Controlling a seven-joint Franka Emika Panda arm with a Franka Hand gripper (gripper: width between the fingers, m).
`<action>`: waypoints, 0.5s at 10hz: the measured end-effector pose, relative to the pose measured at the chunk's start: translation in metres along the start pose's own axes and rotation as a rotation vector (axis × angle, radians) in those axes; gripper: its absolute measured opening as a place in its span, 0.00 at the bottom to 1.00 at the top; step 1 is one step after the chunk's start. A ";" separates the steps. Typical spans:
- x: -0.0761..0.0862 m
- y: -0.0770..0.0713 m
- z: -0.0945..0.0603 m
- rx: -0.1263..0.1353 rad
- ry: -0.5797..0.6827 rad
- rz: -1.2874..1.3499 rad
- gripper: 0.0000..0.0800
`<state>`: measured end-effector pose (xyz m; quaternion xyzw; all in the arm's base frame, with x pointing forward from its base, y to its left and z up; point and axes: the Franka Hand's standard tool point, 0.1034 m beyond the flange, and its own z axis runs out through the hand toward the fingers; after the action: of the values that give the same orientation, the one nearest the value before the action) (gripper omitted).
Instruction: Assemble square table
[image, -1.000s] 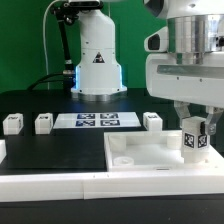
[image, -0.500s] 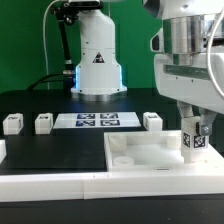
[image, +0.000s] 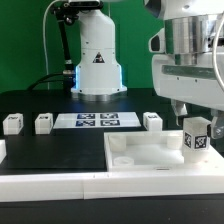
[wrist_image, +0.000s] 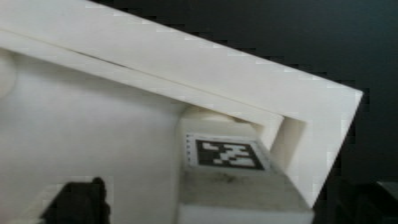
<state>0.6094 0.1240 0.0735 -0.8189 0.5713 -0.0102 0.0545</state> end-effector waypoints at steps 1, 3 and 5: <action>0.001 0.000 0.000 0.001 0.001 -0.128 0.81; 0.002 0.000 0.000 0.001 0.002 -0.409 0.81; 0.005 0.000 -0.001 0.001 0.002 -0.622 0.81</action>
Offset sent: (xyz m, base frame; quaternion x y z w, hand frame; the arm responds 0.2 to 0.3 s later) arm 0.0041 0.0112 0.0022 0.0201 -0.0547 -0.2950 0.9537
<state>0.6109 0.1196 0.0739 -0.9543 0.2935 -0.0274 0.0485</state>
